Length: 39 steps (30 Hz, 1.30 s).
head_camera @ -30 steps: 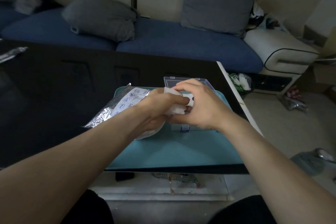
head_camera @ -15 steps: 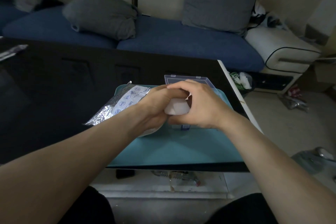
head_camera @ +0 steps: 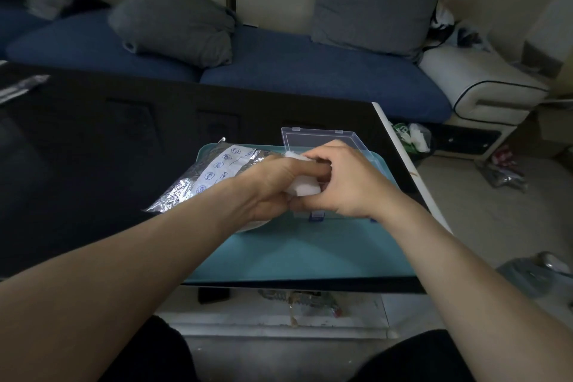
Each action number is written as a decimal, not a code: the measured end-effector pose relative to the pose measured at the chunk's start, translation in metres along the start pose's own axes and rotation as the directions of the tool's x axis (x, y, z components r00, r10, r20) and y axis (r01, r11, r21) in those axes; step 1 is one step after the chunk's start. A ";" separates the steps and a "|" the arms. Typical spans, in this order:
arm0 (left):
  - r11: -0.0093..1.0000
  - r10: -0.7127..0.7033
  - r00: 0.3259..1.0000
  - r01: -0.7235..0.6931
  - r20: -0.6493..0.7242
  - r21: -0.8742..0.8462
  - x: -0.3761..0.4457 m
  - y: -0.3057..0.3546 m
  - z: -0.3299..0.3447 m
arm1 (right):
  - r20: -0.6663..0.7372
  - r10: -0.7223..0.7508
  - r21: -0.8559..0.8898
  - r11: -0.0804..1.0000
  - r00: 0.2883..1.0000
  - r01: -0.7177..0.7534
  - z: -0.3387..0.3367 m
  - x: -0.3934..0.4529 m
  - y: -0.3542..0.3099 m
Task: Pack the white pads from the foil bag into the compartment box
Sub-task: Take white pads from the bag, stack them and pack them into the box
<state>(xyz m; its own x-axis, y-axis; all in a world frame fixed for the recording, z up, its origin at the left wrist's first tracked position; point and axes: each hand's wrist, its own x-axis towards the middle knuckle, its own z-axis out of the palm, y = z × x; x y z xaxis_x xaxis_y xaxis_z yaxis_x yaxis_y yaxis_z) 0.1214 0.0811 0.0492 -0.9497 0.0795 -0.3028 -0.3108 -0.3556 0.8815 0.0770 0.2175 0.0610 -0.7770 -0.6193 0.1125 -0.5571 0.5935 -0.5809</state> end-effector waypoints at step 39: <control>0.915 0.011 0.998 0.017 -0.066 0.404 -0.001 -0.013 -0.005 | 0.335 -0.069 0.157 0.987 0.940 0.017 -0.011 -0.010 0.000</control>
<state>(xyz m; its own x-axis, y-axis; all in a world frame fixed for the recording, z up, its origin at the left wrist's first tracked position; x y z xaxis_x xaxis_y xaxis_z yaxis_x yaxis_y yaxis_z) 0.1270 0.0813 0.0363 -0.9484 0.0139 -0.3167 -0.3156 0.0520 0.9475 0.0811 0.2292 0.0683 -0.5933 -0.7954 -0.1240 -0.5171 0.4946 -0.6985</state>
